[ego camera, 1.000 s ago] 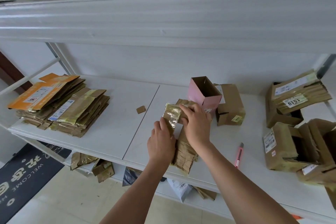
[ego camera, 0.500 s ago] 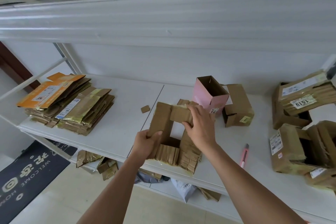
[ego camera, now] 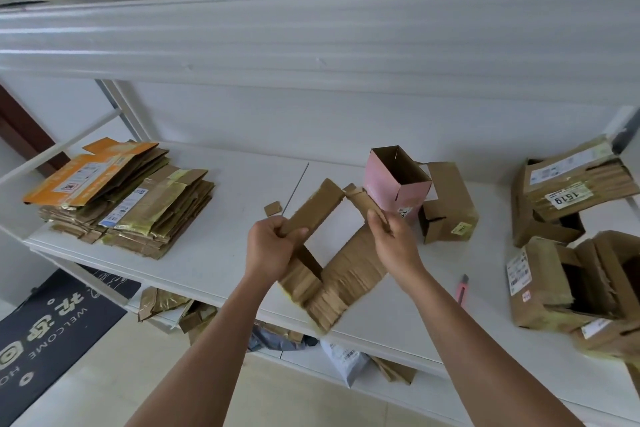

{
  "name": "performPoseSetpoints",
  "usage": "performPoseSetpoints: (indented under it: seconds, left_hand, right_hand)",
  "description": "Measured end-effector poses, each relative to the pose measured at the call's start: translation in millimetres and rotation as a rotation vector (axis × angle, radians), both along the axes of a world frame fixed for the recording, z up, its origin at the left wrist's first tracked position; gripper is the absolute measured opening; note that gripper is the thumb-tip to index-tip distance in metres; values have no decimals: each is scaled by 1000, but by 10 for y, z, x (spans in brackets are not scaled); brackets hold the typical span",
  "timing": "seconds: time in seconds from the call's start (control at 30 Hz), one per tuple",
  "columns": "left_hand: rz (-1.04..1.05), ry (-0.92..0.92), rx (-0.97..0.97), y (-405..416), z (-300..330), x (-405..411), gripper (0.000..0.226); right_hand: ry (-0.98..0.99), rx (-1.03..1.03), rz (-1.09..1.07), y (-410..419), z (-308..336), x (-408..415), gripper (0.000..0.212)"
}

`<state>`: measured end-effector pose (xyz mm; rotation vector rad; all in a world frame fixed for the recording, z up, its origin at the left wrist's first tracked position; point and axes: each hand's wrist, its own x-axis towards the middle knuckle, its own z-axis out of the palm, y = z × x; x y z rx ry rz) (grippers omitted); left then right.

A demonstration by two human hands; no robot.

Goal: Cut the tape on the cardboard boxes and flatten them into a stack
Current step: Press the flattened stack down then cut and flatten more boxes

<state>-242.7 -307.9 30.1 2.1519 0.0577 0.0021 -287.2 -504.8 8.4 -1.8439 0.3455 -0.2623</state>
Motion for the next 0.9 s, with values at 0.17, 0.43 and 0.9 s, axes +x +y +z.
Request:
performPoseSetpoints:
  seconds: [0.17,0.43,0.9]
  left_hand:
    - [131,-260,344,14,-53,-18,44]
    - [175,31,170,134,-344,-72,104]
    - [92,245,-707,630,-360,78,37]
  right_hand:
    - [97,560,-175,-3,-43,-80,24]
    - [114,775,-192,42,-52,-100,13]
    - [49,435,45,-229,-180,-224,17]
